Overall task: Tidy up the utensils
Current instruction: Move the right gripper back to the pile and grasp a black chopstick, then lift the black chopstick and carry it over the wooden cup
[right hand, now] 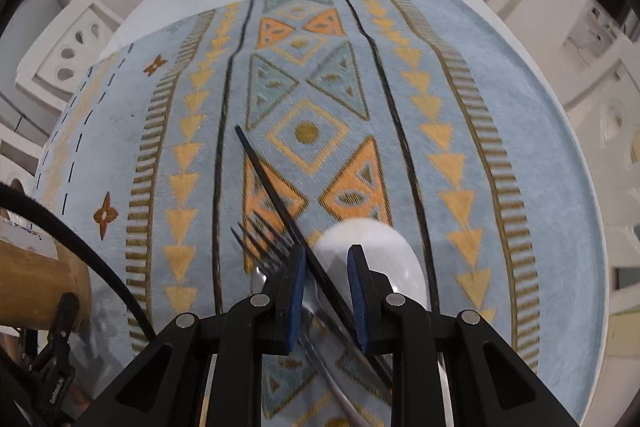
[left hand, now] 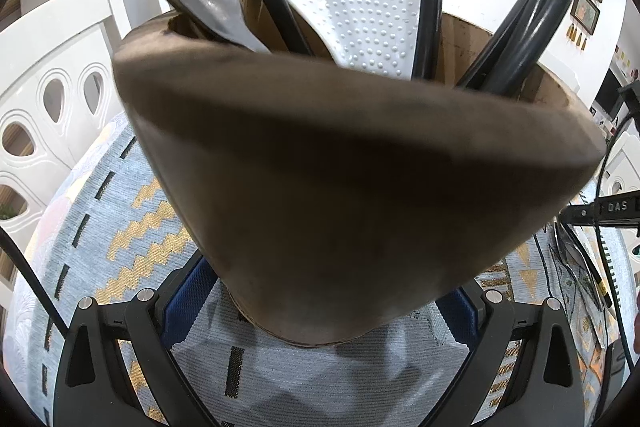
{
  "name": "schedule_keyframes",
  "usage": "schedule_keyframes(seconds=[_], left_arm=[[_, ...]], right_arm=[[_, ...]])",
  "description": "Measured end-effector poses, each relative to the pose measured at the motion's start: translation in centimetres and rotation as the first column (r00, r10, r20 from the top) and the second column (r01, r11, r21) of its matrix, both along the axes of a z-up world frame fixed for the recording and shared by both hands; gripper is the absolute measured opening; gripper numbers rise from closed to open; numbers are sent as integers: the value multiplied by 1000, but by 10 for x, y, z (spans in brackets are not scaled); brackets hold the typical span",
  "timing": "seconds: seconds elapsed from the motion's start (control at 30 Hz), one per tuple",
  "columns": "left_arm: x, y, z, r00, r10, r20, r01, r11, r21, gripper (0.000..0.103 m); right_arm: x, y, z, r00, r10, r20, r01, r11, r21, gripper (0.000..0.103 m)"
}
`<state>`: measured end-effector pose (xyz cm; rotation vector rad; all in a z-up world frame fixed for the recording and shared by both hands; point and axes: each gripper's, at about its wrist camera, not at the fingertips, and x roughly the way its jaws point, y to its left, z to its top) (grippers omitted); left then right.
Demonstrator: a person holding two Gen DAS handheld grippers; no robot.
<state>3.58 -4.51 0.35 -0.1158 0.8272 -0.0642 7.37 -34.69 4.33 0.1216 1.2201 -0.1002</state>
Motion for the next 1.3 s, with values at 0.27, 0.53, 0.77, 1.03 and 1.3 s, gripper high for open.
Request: schedule_keyframes(seconds=[0.27, 0.53, 0.77, 1.03, 1.3], left_arm=[[1, 2, 0, 1000, 2, -1, -2, 1000, 3, 100], [2, 1, -1, 1000, 4, -4, -3, 1000, 9, 100], [5, -1, -1, 1000, 3, -6, -3, 1000, 6, 100], [6, 5, -5, 1000, 1, -10, -1, 1000, -2, 100], [9, 17, -8, 1000, 0, -12, -1, 1000, -7, 100]], right_arm=[[29, 16, -10, 989, 123, -83, -126, 991, -38, 20], [49, 30, -21, 966, 217, -139, -229, 971, -68, 16], [30, 17, -3, 990, 142, 13, -142, 990, -18, 5], [-18, -1, 64, 969, 59, 240, -78, 995, 67, 5], [-55, 19, 122, 931, 13, 366, -62, 991, 122, 5]])
